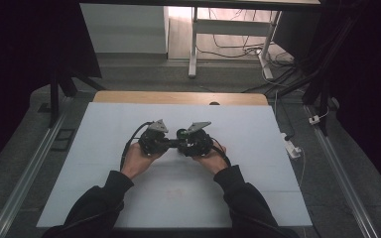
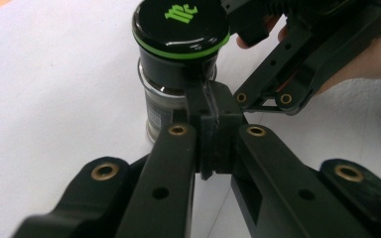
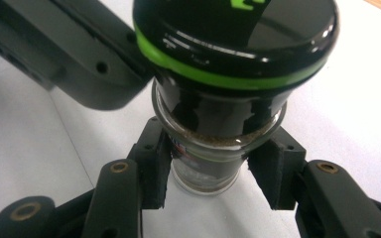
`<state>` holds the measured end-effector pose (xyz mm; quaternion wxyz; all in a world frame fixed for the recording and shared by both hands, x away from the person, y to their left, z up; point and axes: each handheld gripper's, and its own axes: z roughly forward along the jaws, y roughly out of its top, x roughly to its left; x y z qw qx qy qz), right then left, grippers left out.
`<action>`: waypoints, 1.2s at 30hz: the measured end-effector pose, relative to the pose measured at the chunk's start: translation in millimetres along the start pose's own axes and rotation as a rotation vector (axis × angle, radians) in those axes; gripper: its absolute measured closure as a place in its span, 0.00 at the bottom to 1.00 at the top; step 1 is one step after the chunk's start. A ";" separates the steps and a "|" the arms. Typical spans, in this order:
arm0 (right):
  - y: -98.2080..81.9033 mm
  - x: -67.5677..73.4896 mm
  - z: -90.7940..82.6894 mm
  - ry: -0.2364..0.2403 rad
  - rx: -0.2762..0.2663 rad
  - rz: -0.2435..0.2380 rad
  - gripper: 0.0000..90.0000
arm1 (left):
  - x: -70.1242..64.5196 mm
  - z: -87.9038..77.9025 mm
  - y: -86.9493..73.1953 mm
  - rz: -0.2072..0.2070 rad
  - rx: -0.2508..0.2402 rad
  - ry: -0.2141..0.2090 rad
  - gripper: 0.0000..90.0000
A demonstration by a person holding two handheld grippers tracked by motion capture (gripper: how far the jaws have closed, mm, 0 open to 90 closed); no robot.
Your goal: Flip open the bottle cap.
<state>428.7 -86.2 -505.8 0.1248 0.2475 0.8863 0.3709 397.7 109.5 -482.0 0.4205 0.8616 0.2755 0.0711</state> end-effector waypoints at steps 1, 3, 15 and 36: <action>0.1 -0.1 0.0 0.000 0.000 0.000 0.59 | -0.3 0.1 0.2 0.000 0.001 0.001 0.98; 0.0 0.1 0.1 0.000 0.000 0.000 0.59 | -0.2 -0.9 0.9 -0.001 0.000 -0.003 0.98; 0.0 -0.1 0.1 0.001 -0.001 0.000 0.59 | -3.9 -8.0 7.2 -0.013 -0.020 -0.013 0.98; 0.5 -0.2 0.3 0.000 0.001 0.002 0.59 | -5.4 -9.3 10.6 -0.031 -0.013 -0.006 0.98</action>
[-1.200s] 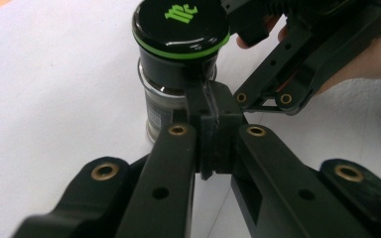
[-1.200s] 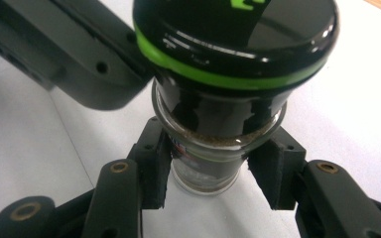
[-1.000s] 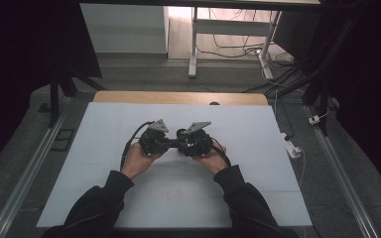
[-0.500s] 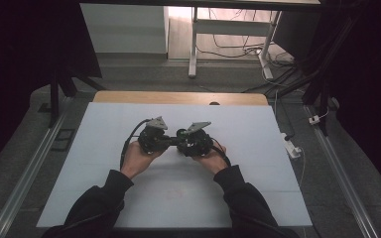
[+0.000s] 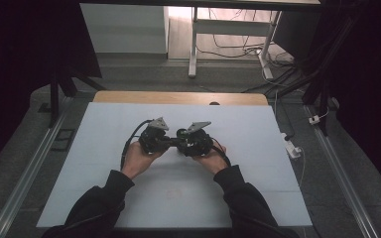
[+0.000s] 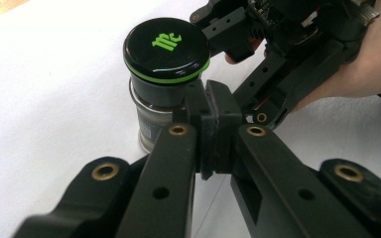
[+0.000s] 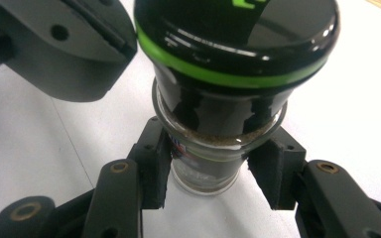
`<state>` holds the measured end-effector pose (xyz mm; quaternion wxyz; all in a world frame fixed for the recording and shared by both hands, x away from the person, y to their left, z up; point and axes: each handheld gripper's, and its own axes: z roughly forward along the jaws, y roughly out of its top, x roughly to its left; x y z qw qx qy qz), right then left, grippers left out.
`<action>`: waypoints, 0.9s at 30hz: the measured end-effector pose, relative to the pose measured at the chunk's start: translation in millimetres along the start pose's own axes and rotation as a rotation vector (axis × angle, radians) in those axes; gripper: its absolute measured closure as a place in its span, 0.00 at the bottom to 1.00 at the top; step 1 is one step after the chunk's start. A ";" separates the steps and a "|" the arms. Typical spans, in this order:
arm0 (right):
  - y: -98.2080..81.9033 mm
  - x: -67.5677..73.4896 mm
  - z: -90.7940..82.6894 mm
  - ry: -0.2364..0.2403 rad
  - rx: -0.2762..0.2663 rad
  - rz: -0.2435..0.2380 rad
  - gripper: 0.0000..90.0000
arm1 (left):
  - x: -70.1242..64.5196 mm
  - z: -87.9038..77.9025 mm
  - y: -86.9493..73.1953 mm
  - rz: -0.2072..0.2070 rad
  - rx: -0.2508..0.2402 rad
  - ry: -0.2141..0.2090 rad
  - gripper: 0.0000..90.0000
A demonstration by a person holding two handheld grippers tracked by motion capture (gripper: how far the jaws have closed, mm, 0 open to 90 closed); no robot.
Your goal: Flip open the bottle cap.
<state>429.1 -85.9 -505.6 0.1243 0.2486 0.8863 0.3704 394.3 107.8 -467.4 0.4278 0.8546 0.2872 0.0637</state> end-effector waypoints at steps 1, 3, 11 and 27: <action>0.1 -0.1 0.0 0.000 0.000 0.001 0.59 | 0.0 0.1 0.2 -0.001 0.000 0.000 0.98; 0.1 0.1 0.0 -0.001 0.003 -0.003 0.59 | -0.2 -0.2 0.3 -0.003 -0.004 -0.005 0.98; 0.4 0.8 0.1 -0.005 0.005 -0.010 0.59 | 1.0 -3.2 3.4 -0.013 -0.013 0.006 0.98; 0.1 0.4 0.3 -0.006 0.003 -0.008 0.59 | 6.3 -8.4 10.1 -0.038 -0.049 0.041 0.98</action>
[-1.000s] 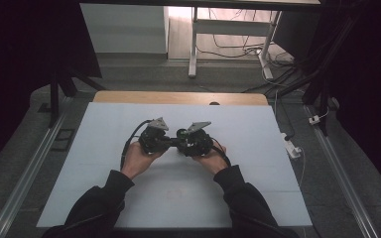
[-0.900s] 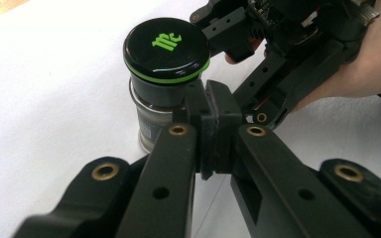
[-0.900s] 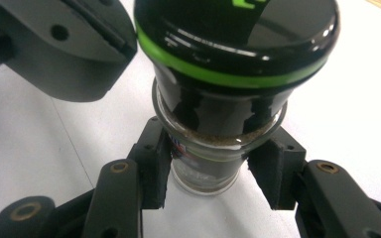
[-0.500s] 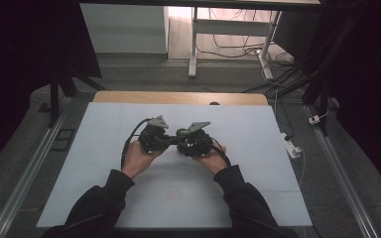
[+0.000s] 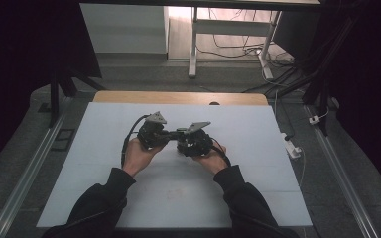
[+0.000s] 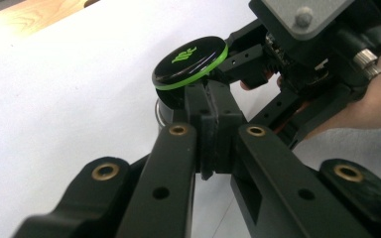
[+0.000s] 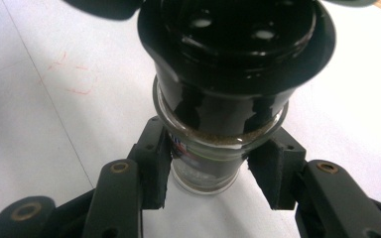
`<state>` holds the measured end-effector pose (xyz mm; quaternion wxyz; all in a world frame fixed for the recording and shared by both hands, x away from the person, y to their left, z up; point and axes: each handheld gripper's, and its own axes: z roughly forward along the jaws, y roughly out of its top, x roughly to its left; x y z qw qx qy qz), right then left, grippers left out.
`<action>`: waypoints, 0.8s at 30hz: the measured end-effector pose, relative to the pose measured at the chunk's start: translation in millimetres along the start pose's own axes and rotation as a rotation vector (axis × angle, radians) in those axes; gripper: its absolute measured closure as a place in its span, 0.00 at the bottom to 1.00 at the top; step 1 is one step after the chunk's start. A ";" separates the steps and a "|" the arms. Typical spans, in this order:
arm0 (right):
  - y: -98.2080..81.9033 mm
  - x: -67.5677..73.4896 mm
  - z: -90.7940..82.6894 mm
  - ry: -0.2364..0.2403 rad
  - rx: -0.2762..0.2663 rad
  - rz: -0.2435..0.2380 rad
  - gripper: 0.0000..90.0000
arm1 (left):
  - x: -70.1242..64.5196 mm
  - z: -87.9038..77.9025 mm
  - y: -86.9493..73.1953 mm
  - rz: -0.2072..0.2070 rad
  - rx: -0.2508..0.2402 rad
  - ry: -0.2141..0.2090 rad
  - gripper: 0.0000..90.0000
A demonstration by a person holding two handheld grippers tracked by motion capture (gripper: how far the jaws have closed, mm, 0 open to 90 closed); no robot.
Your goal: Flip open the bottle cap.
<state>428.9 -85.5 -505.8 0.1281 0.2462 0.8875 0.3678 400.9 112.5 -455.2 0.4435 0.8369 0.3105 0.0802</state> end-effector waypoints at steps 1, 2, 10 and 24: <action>0.0 -0.3 0.1 0.000 -0.001 -0.001 0.59 | 0.3 -0.2 0.6 0.000 -0.001 0.004 0.99; 0.0 -0.3 0.1 0.002 0.000 0.001 0.59 | 0.7 -0.2 1.2 0.000 -0.003 0.011 0.98; 0.2 -0.3 0.2 0.004 0.002 -0.008 0.59 | 7.3 0.1 6.1 -0.023 -0.025 0.030 0.98; -0.5 -1.0 0.2 0.012 -0.003 -0.020 0.59 | 12.8 2.6 7.8 -0.020 0.001 0.052 0.98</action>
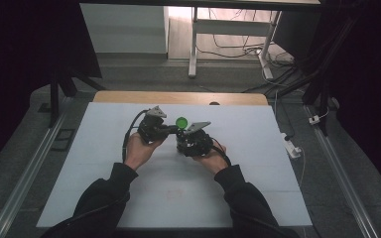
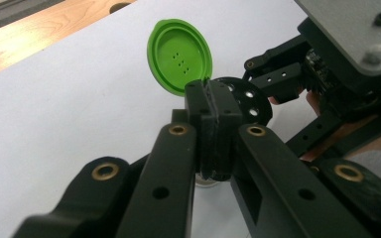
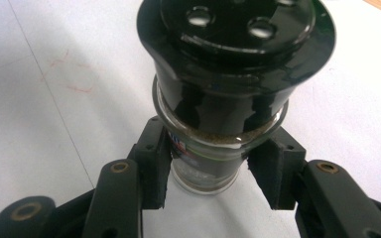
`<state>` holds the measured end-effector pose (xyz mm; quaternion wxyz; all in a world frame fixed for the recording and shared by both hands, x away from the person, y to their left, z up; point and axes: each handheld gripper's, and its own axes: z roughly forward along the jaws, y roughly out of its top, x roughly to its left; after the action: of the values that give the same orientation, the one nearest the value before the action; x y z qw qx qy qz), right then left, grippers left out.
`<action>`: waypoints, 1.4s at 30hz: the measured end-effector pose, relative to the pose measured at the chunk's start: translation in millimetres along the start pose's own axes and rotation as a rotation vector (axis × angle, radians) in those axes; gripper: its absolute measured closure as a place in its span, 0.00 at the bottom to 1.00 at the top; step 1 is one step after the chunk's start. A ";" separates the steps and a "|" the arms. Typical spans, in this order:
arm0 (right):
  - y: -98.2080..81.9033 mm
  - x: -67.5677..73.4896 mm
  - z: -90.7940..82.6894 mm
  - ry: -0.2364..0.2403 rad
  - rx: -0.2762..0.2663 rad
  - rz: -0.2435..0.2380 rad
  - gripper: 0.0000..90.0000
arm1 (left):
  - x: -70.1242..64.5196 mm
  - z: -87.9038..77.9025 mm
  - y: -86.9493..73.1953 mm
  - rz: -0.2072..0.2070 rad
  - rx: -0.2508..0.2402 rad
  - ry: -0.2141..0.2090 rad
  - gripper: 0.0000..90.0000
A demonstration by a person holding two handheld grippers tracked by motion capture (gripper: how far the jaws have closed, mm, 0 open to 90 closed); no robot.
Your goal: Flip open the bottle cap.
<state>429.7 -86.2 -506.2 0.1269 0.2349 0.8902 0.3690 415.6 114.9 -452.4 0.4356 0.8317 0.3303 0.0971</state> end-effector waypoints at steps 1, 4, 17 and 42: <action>0.0 0.0 0.0 0.000 0.000 0.000 0.59 | -0.6 -1.2 0.1 0.003 0.000 -0.001 0.98; -0.1 -0.2 -0.1 0.001 0.000 -0.001 0.59 | -2.9 -5.5 0.6 0.010 -0.002 -0.004 0.97; 0.6 0.8 -0.2 -0.004 0.005 0.004 0.58 | -19.0 -27.9 -8.3 0.049 0.009 -0.021 0.82; -0.3 0.7 -7.5 -0.002 -0.003 0.043 0.42 | -42.5 -58.6 -41.7 0.053 0.010 -0.042 0.34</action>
<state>426.0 -90.5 -501.3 0.1202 0.2540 0.8844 0.3727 337.5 143.5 -444.7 0.4356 0.8441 0.2995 0.0898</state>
